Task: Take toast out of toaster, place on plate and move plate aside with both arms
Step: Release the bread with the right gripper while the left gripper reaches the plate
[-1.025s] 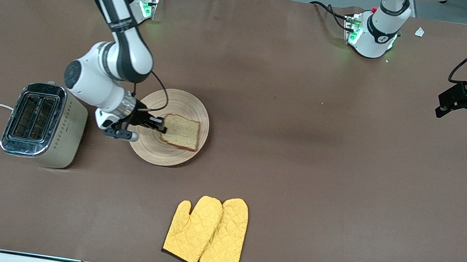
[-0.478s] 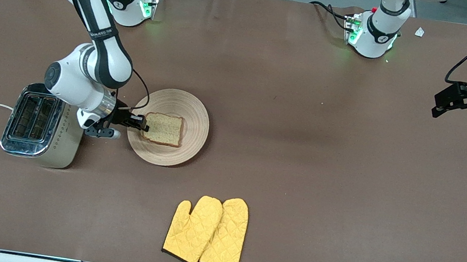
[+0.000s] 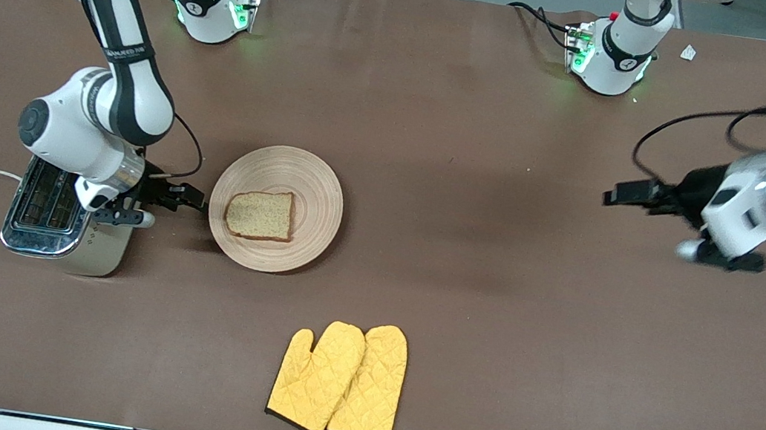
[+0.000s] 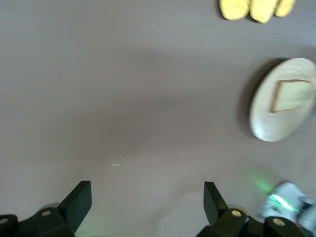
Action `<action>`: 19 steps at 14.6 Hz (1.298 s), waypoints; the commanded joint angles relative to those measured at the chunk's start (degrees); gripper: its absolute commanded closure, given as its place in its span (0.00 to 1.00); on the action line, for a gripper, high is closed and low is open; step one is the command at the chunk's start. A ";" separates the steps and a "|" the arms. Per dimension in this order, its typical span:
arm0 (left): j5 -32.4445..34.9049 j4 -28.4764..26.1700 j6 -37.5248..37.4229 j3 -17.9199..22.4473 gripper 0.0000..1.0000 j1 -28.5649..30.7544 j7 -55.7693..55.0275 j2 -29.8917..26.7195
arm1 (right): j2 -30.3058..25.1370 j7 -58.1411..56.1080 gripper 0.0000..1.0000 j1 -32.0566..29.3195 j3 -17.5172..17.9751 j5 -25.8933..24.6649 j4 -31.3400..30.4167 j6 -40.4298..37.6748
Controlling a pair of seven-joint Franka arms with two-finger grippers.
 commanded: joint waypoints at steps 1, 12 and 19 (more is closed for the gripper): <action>-9.94 2.13 4.77 -0.74 0.00 -3.03 2.46 9.26 | -2.71 4.61 0.16 -0.27 -1.68 -7.91 4.02 -6.16; -46.88 9.06 38.18 -6.99 0.00 -21.92 24.53 36.97 | -6.75 6.74 0.06 -1.50 -8.27 -26.66 37.06 -41.84; -57.34 15.76 45.66 -6.99 0.19 -30.02 31.63 44.89 | -6.49 4.10 0.00 -2.29 -7.92 -28.68 42.98 -43.36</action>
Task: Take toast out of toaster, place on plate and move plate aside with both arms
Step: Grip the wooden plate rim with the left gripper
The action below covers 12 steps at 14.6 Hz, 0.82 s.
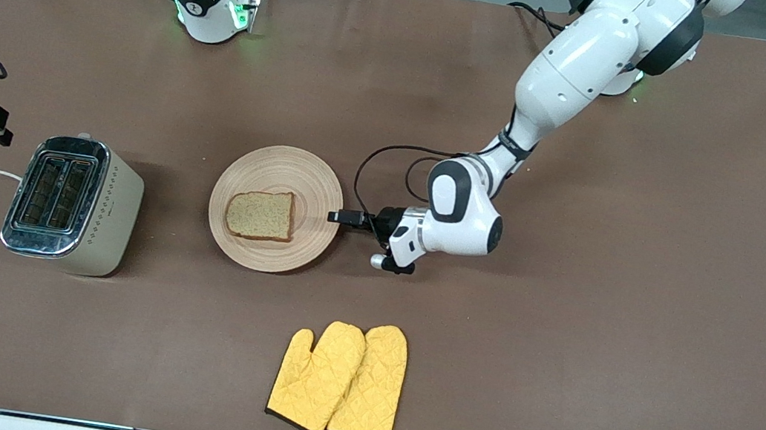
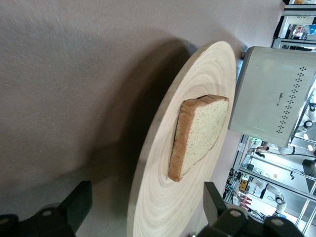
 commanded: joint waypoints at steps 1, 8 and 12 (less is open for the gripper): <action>-3.74 1.94 0.68 0.22 0.46 -0.38 5.07 1.54 | 0.45 -0.55 0.00 -0.49 0.75 -1.50 1.23 -0.31; -7.00 1.77 0.77 0.40 1.00 -1.61 10.54 1.54 | -2.90 2.97 0.00 -0.58 0.93 -1.32 0.88 -4.00; -2.37 1.77 1.13 1.19 1.00 -0.13 9.13 -2.23 | -2.98 2.97 0.00 -11.32 11.49 -1.32 0.71 -4.44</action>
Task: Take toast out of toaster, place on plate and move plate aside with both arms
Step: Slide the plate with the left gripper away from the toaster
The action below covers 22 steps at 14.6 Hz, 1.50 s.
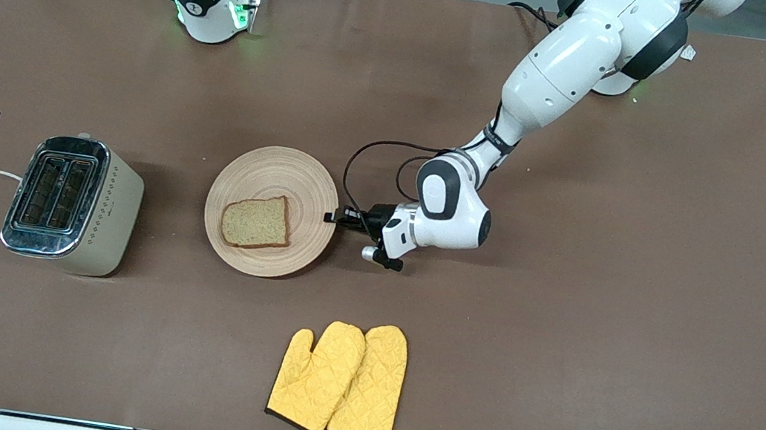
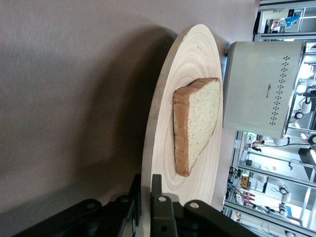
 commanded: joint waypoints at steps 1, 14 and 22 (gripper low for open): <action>7.14 -0.15 -2.07 0.63 1.00 4.19 -1.21 -4.33 | -1.65 1.02 0.00 -16.04 17.04 -1.07 -1.06 -1.33; 40.04 0.38 -51.82 0.19 1.00 50.77 12.29 -7.25 | -2.54 4.54 0.00 -15.76 19.68 -4.58 -1.59 -0.99; 47.10 -0.15 -53.94 0.28 0.99 65.39 21.46 -1.46 | -2.45 4.36 0.00 -15.85 19.68 -4.58 -1.59 -0.99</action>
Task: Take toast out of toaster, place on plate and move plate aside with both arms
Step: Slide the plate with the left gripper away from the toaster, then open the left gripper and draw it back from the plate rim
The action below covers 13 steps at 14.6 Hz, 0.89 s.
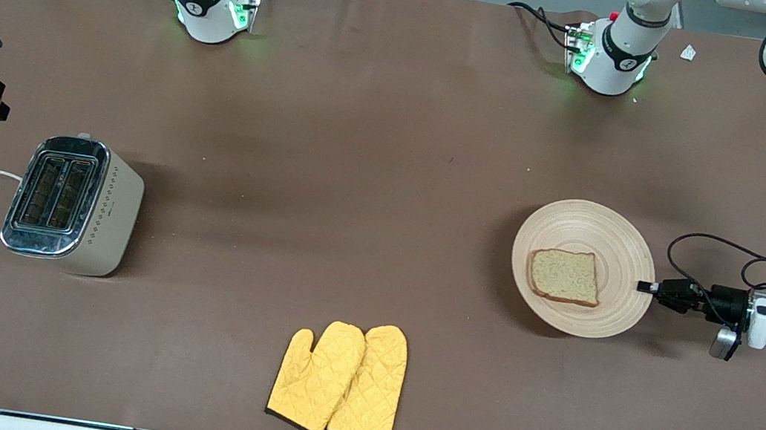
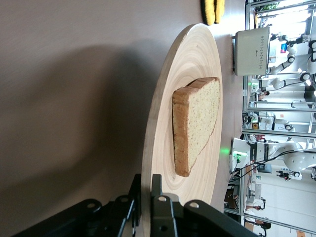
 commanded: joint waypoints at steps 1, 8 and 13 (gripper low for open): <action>0.00 0.36 -1.63 -1.04 0.99 1.18 1.58 2.90 | -1.46 0.36 0.00 0.01 0.26 -1.08 -1.53 0.15; 0.52 2.11 -1.54 0.71 0.00 1.10 -1.04 2.21 | -1.28 -0.61 0.00 -0.43 0.26 -1.00 -1.53 0.24; 13.26 11.88 -1.46 0.81 0.00 -5.73 -8.33 -3.57 | -1.37 -0.70 0.00 -0.61 0.26 -1.00 -1.53 0.59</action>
